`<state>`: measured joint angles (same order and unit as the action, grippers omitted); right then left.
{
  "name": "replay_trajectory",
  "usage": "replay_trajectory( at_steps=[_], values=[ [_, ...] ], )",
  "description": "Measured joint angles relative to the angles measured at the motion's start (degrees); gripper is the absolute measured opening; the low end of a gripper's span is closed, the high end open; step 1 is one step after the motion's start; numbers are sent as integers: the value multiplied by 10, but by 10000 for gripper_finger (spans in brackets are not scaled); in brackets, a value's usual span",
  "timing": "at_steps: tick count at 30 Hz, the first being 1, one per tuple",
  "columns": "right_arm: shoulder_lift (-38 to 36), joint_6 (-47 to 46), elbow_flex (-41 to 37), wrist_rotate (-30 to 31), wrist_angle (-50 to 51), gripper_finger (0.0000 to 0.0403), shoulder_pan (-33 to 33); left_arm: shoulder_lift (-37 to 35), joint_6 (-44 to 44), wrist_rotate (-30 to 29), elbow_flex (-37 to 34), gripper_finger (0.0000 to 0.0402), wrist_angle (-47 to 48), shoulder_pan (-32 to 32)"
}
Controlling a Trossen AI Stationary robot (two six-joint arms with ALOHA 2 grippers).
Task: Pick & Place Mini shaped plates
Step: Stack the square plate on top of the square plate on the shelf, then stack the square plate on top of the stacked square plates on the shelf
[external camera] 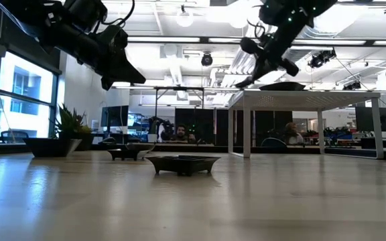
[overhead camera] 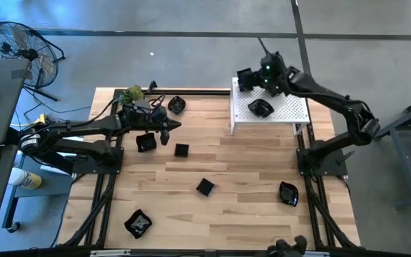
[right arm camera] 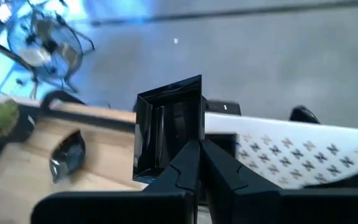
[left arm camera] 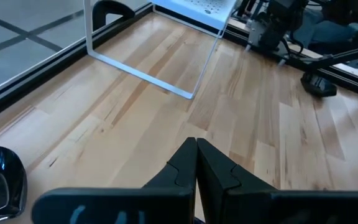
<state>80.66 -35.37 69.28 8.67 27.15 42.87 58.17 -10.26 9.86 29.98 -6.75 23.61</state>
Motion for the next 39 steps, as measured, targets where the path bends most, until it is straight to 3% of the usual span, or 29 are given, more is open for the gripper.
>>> replay_trajectory(
  at_steps=[7, 20, 32, 35, 39],
  values=[
    [4, 24, 0, -79, 11, 9, 47, 0, 1, -1, 0, 0, 0, 0],
    [30, 18, -1, -133, 15, 13, 63, 0, 1, -1, 0, 0, 0, 0],
    [18, 28, -1, -139, 28, 105, 64, 0, -5, 13, 0, 0, 0, 0],
    [-4, 62, -1, -168, 26, 102, 62, 0, -13, 18, -1, 0, 4, 0],
    [-49, 150, -8, -175, 39, 70, 23, 0, -20, 20, -1, 0, 4, 0]
  ],
)
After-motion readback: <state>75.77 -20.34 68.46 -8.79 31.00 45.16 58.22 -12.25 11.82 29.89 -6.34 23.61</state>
